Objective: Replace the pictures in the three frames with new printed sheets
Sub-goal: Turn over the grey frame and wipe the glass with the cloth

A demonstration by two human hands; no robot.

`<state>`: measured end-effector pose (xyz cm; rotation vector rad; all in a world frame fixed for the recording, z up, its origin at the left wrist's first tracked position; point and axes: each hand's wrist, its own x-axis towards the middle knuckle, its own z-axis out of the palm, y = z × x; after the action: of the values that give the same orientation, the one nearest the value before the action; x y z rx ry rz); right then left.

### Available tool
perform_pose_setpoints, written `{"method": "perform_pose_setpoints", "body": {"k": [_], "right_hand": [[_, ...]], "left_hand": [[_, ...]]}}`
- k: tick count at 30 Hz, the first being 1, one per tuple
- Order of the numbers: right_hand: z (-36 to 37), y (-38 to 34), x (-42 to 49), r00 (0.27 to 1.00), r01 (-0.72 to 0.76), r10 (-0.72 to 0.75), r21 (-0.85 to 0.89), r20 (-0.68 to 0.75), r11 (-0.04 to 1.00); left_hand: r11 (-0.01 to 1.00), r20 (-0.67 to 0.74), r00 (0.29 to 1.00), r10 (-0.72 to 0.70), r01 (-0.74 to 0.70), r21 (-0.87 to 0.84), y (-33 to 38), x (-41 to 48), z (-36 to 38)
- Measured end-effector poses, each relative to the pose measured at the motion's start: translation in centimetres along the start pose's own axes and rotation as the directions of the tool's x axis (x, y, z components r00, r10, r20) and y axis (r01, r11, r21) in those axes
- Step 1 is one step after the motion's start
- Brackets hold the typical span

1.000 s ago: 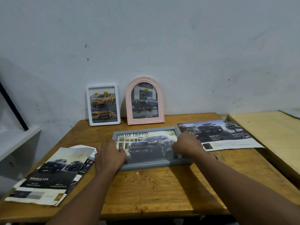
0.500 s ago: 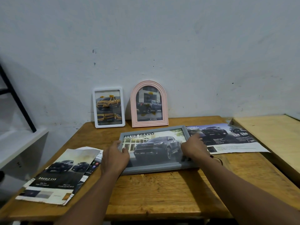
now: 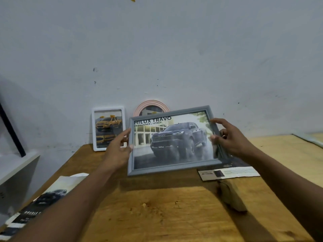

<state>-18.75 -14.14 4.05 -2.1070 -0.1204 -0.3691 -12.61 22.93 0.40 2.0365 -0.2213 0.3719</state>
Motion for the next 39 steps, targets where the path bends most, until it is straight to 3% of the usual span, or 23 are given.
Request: {"method": "perform_pose_setpoints", "body": {"k": [2,7,12,20,29,39], "right_hand": [[-3.1,0.7,0.1,0.993,-0.068,0.064,0.038,0.099,0.997],[-9.2,2.5,1.5,0.968,-0.119,0.136,-0.091,0.211,0.989],[-11.1,4.8,5.4,0.995,-0.086,0.098,-0.269,0.029,0.959],[-11.2,11.1,12.6,0.984,-0.075,0.006,-0.382,-0.178,0.921],[-7.8,19.4,17.8,0.976,-0.133,0.072,-0.298,-0.206,0.945],[-6.4,21.8,20.2,0.972,-0.111,0.05,-0.258,-0.23,0.96]], "left_hand": [[0.999,0.059,0.997,0.041,-0.042,0.013,1.7,0.8,1.0],[0.964,0.124,0.967,0.223,-0.238,0.118,4.6,3.2,5.0],[0.935,0.097,0.945,0.313,-0.325,0.145,5.7,6.1,10.0],[0.932,0.039,0.953,0.3,-0.301,0.204,4.9,11.3,18.9],[0.93,0.063,0.978,0.199,-0.208,0.301,1.5,15.4,23.5],[0.894,0.029,0.989,0.145,-0.144,0.424,-0.4,15.8,25.6]]}}
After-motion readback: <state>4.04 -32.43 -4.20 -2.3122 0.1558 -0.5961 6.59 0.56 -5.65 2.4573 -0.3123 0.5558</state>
